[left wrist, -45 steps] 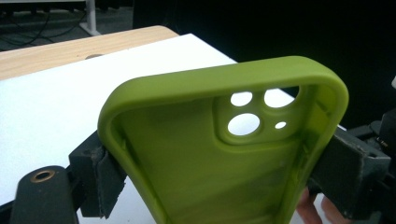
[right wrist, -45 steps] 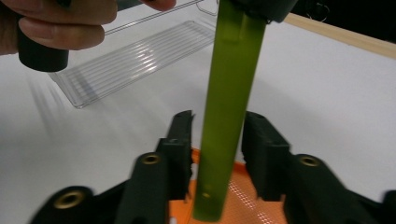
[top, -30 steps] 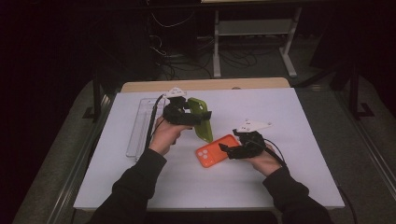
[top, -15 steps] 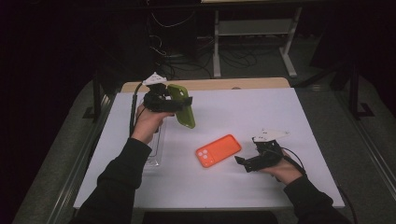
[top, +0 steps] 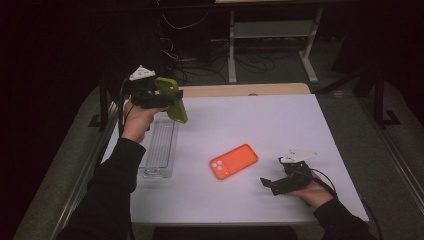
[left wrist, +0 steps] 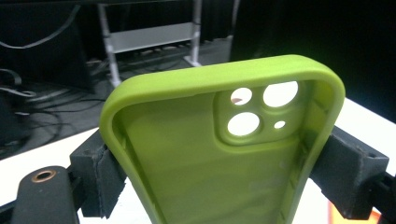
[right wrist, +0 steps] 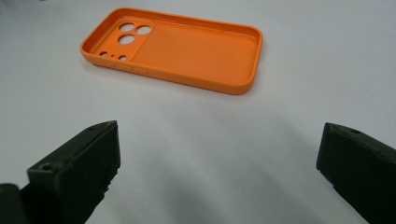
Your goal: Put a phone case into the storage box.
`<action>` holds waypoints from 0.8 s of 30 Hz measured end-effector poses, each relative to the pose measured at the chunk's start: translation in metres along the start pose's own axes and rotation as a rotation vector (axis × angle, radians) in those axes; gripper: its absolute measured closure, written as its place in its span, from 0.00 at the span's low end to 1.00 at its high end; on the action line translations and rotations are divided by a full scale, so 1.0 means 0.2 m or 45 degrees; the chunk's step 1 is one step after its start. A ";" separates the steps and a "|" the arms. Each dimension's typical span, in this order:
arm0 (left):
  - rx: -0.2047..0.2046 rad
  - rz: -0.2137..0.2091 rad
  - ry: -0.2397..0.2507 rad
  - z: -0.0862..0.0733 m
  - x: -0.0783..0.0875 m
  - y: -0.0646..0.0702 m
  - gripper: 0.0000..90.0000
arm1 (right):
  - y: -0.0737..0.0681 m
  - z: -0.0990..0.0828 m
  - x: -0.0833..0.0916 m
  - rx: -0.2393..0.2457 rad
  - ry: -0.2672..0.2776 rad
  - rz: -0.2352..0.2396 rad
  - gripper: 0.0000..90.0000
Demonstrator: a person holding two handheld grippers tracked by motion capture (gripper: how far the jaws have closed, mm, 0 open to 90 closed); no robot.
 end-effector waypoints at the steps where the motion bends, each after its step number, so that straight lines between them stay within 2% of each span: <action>1: 0.008 0.024 0.003 0.00 0.00 -0.02 0.16 | 0.00 0.00 0.00 0.001 0.000 -0.001 0.00; 10: 0.086 0.262 -0.031 -0.02 -0.08 -0.17 0.16 | -0.02 0.00 -0.01 0.038 -0.010 -0.001 0.00; 14: 0.119 0.364 -0.053 -0.05 -0.13 -0.22 0.16 | -0.02 0.00 -0.01 0.028 -0.012 0.008 0.00; 15: 0.130 0.380 -0.056 -0.05 -0.14 -0.23 0.16 | -0.03 0.00 -0.01 0.027 -0.013 0.012 0.00; 19: 0.120 0.458 -0.092 -0.08 -0.20 -0.27 0.15 | -0.03 0.00 -0.01 0.031 -0.018 0.018 0.00; 21: 0.136 0.460 -0.109 -0.11 -0.22 -0.28 0.15 | -0.03 0.00 -0.01 0.043 -0.014 0.019 0.00; 24: 0.119 0.493 -0.150 -0.15 -0.27 -0.29 0.15 | -0.03 0.00 -0.01 0.046 -0.011 0.023 0.00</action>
Point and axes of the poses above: each handheld gripper's, and its own axes: x roughly backward along the jaws, z roughly out of its top, y roughly to its right, the point moved 5 cm from there along -x, roughly forward along the jaws, and after that the axes turned 6 degrees about -y, right-handed, at the moved point
